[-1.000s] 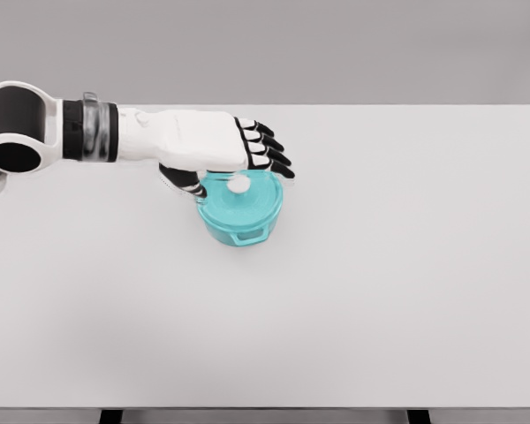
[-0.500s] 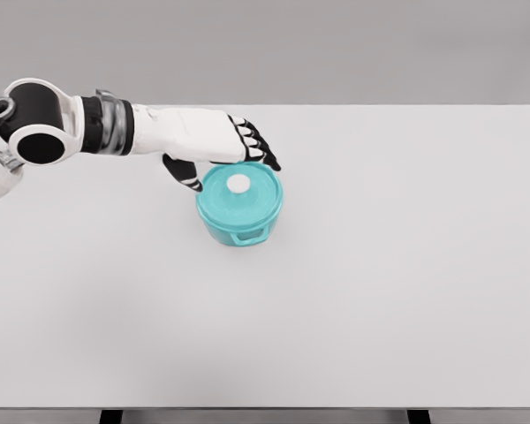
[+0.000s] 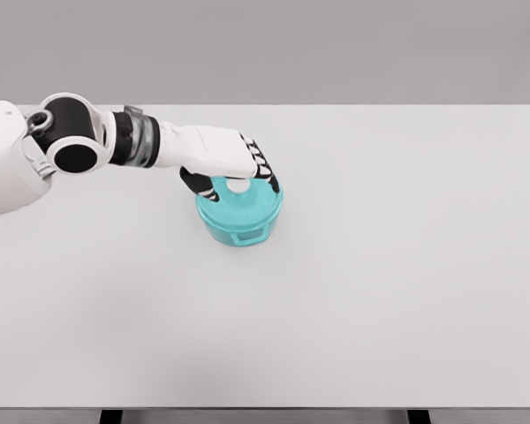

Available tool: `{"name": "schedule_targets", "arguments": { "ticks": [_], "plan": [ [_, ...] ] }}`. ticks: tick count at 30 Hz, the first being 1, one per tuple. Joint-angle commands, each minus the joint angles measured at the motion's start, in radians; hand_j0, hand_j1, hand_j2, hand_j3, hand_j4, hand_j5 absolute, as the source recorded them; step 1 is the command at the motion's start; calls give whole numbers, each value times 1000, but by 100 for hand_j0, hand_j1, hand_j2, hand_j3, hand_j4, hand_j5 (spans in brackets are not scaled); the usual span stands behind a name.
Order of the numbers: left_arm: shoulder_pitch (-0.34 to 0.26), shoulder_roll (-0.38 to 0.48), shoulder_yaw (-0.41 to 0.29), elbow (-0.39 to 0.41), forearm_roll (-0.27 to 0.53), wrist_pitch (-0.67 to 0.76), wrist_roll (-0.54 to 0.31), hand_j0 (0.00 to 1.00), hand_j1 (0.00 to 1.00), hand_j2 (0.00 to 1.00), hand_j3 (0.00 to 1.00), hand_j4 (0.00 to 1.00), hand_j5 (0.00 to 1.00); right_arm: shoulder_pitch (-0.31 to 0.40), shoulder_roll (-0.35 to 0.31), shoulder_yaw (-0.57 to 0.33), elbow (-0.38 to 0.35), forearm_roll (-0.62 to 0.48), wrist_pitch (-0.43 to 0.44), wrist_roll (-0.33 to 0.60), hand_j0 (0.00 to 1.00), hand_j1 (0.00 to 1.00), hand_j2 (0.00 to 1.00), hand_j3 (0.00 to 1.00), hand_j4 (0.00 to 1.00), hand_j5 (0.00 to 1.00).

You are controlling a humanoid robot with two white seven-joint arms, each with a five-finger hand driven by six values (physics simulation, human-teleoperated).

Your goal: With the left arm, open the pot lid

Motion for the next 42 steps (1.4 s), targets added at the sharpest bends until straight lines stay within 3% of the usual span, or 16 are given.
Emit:
{"name": "schedule_targets", "arguments": {
  "ticks": [1,15,42],
  "plan": [
    [0,0,-4,1,1,2,1,83,83,83,83,83,83,0,0,0,0,0,0,0,100,100,100,100,100,100],
    [2,-22,-7,71,-36,2,1,81,81,81,81,81,81,0,0,0,0,0,0,0,100,100,100,100,100,100],
    [5,-45,-26,74,-37,-2,1,70,70,70,70,70,70,0,0,0,0,0,0,0,100,100,100,100,100,100]
  ]
}}
